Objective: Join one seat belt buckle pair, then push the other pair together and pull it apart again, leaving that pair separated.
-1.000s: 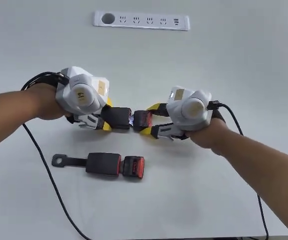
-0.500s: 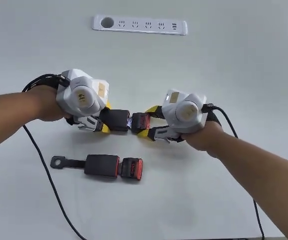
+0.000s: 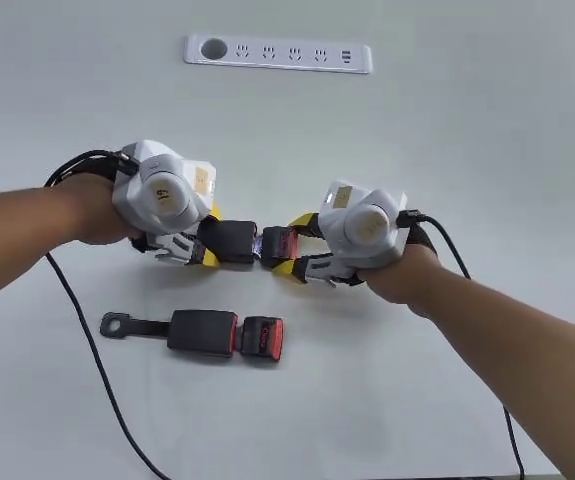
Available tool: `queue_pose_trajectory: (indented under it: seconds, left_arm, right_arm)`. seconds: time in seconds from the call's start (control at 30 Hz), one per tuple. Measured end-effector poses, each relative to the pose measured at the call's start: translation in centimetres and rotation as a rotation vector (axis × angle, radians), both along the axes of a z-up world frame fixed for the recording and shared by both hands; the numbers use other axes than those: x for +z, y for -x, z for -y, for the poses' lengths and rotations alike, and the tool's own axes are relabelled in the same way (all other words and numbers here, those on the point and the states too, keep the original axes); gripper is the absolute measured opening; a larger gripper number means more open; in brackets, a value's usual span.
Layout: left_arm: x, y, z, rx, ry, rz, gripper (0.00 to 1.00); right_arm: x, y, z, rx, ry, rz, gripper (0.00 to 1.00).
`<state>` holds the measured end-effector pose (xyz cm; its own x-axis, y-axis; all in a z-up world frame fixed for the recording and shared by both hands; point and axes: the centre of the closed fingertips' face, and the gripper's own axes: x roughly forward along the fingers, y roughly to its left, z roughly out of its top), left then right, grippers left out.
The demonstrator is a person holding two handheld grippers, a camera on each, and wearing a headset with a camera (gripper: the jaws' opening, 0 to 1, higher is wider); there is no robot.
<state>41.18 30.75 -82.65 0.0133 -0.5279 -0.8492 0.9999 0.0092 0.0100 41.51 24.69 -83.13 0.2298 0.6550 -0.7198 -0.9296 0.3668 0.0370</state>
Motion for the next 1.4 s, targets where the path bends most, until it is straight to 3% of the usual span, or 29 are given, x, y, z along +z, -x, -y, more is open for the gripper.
queue_pose_trajectory:
  seconds: [0.63,0.93,1.17,1.4]
  left_arm:
    - [0.1,0.0,0.0,0.004,-0.002,-0.006,0.33]
    - [0.2,0.1,-0.1,-0.015,-0.002,-0.009,0.33]
    - [0.3,0.0,-0.1,-0.008,0.004,-0.013,0.33]
    - [0.3,0.0,0.0,-0.006,0.008,-0.014,0.33]
  right_arm:
    - [0.1,0.1,0.4,0.02,-0.007,0.006,0.34]
    - [0.4,0.3,2.2,0.041,-0.007,0.005,0.34]
    - [0.3,0.4,2.4,0.053,-0.023,0.016,0.35]
    - [0.1,0.5,4.5,0.036,-0.014,0.016,0.35]
